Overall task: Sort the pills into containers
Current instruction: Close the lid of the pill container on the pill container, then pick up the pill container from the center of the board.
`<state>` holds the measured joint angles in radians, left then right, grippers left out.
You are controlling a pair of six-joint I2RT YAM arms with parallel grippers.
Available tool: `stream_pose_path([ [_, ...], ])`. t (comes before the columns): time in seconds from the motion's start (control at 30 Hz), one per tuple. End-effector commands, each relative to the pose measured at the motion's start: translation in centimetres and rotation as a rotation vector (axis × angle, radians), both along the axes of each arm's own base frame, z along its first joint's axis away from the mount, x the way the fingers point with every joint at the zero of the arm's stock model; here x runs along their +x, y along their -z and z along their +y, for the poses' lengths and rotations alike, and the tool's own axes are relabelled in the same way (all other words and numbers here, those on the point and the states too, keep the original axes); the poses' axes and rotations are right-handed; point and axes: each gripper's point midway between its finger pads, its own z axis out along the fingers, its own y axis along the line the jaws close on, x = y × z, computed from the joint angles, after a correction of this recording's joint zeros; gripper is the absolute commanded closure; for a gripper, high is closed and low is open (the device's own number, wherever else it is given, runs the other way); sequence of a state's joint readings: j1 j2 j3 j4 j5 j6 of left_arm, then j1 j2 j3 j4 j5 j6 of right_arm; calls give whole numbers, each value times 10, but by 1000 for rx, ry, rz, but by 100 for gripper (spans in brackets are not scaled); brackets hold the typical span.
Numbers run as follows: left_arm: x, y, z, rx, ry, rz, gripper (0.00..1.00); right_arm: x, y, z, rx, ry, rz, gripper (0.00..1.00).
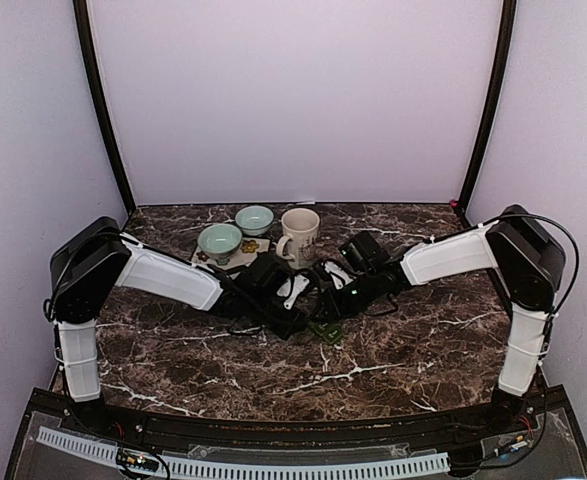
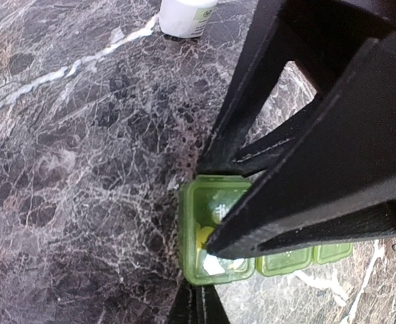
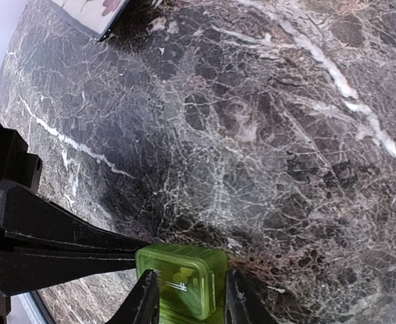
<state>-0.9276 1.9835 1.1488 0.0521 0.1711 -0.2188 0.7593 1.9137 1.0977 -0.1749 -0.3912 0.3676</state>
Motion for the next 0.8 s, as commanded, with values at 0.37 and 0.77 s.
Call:
stream_pose_path([
  [0.37, 22, -22, -31, -80, -30, -29, 100, -78, 82, -58, -327, -61, 210, 73],
  [0.77, 22, -21, -32, -76, -38, -15, 100, -93, 92, -63, -419, -83, 199, 73],
])
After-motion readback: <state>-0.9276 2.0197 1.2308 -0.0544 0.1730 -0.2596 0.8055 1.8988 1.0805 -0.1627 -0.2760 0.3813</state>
